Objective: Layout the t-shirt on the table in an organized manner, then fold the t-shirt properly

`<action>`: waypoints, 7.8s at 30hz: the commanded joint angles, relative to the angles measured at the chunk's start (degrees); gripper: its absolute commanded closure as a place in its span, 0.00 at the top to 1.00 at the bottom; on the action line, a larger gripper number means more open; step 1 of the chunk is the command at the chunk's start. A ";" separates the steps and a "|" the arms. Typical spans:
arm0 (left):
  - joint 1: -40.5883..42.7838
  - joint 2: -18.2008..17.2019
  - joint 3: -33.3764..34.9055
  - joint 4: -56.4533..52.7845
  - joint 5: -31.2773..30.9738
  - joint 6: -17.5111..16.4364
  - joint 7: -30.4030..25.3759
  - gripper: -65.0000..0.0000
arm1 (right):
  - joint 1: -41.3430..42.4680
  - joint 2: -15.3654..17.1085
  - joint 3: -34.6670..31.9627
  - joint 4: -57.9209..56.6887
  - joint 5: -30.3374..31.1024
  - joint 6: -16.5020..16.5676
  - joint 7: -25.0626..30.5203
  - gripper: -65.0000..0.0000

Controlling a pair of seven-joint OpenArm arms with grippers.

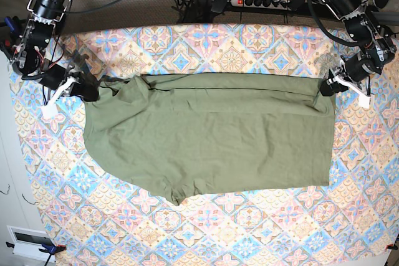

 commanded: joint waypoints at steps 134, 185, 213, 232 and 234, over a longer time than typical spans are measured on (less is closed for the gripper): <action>-33.71 0.71 1.59 -27.39 39.86 12.09 -28.51 0.50 | 13.23 -0.04 -9.08 12.10 -17.12 0.19 8.33 0.20; 2.24 16.62 -7.38 12.17 16.48 11.92 -7.15 0.50 | -4.62 -0.04 -9.08 23.36 -17.12 0.19 7.98 0.20; -0.30 17.15 -7.47 12.87 16.57 11.74 -6.53 0.00 | -6.82 -0.04 -6.45 23.27 -17.12 0.19 7.90 0.21; 2.16 14.25 -7.38 12.96 13.31 11.65 -5.12 0.00 | -4.62 -0.04 1.55 7.36 -17.12 0.19 8.07 0.45; 2.16 14.16 -7.38 12.96 13.31 11.65 -5.12 0.00 | -4.44 -0.04 1.55 6.30 -17.12 0.19 8.42 0.45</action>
